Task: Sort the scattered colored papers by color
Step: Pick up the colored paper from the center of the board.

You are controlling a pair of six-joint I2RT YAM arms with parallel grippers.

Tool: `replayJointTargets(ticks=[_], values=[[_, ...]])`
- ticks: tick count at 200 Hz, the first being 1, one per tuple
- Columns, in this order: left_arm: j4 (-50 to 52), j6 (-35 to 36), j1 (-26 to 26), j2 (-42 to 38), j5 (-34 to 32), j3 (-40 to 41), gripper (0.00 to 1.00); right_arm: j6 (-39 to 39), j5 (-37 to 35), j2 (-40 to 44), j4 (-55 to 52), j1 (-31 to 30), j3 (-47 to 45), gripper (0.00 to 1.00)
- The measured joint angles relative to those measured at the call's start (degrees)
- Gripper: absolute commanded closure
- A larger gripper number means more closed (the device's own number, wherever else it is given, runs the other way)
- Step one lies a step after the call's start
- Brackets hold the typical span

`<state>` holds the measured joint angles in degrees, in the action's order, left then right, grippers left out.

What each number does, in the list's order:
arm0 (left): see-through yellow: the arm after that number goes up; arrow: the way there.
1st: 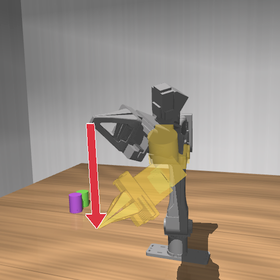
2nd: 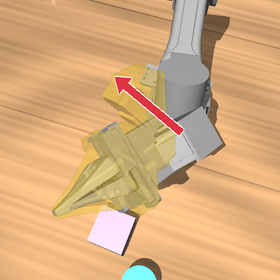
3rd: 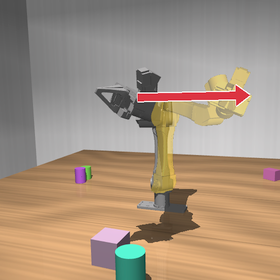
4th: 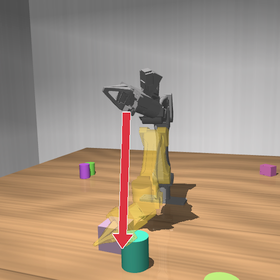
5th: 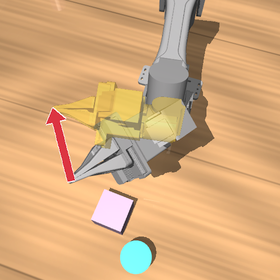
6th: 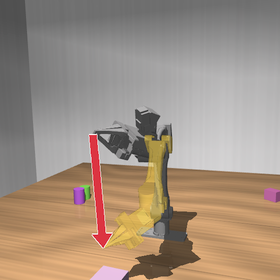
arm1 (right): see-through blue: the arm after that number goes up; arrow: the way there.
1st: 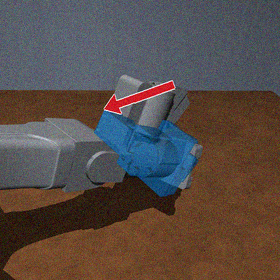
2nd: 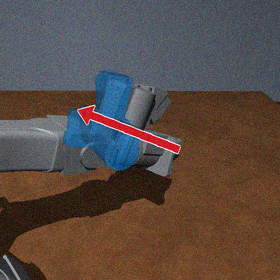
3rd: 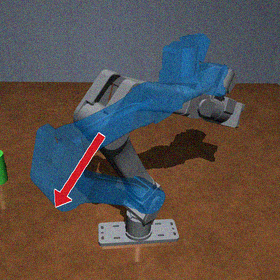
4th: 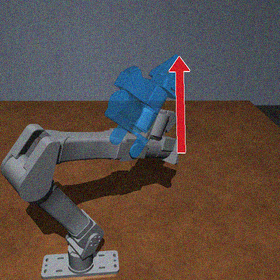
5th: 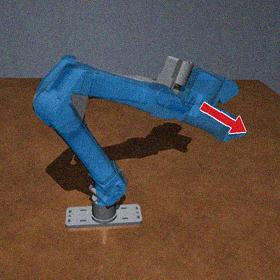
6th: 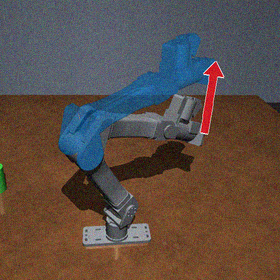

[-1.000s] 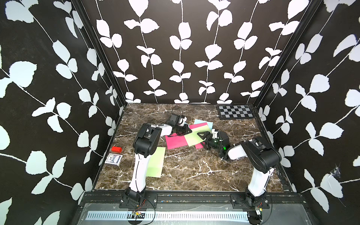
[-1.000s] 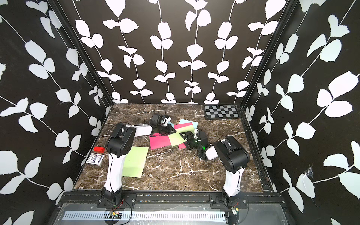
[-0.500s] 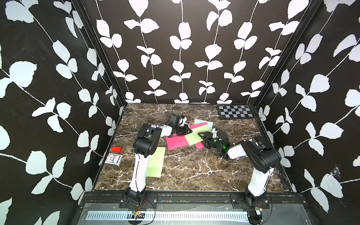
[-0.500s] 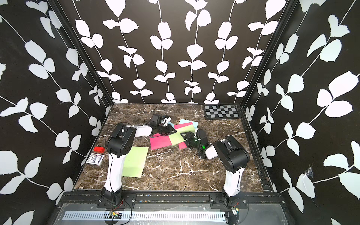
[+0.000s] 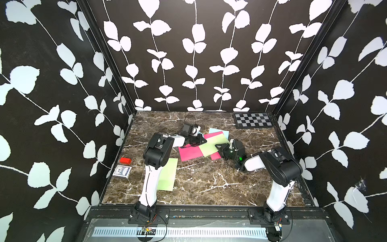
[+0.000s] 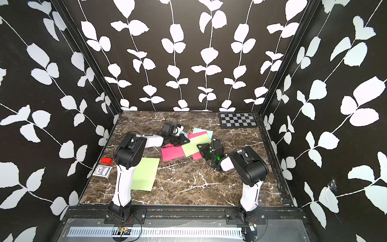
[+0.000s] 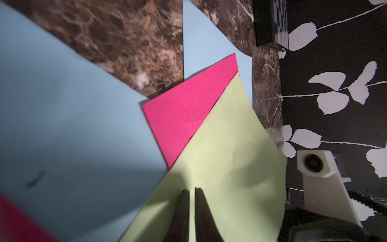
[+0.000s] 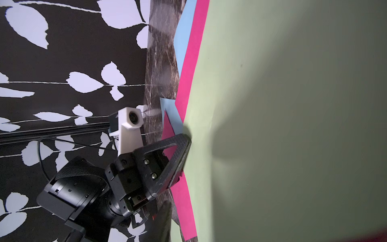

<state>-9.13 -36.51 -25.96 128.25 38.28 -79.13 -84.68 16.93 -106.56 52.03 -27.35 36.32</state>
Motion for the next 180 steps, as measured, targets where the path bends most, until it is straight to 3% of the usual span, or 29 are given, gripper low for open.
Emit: replayJointTargets(ticks=[61, 85, 133, 180], values=[[-0.83, -0.50, 0.00, 0.02, 0.33, 0.22, 0.86, -0.81, -1.03, -3.96, 1.36, -0.79, 0.00, 1.00], [-1.18, -0.52, -0.04, 0.02, 0.70, 0.22, 0.81, -0.76, -1.05, -4.39, 1.38, -0.79, 0.00, 1.00], [-1.11, 1.73, -0.09, -0.24, 2.38, -0.85, 0.61, 0.28, 1.51, -4.39, -0.15, -0.79, 1.53, 1.00], [0.61, 5.09, 0.68, -5.88, 3.91, -2.21, 0.49, 5.92, 7.76, -0.74, -11.21, -0.87, 9.44, 1.00]])
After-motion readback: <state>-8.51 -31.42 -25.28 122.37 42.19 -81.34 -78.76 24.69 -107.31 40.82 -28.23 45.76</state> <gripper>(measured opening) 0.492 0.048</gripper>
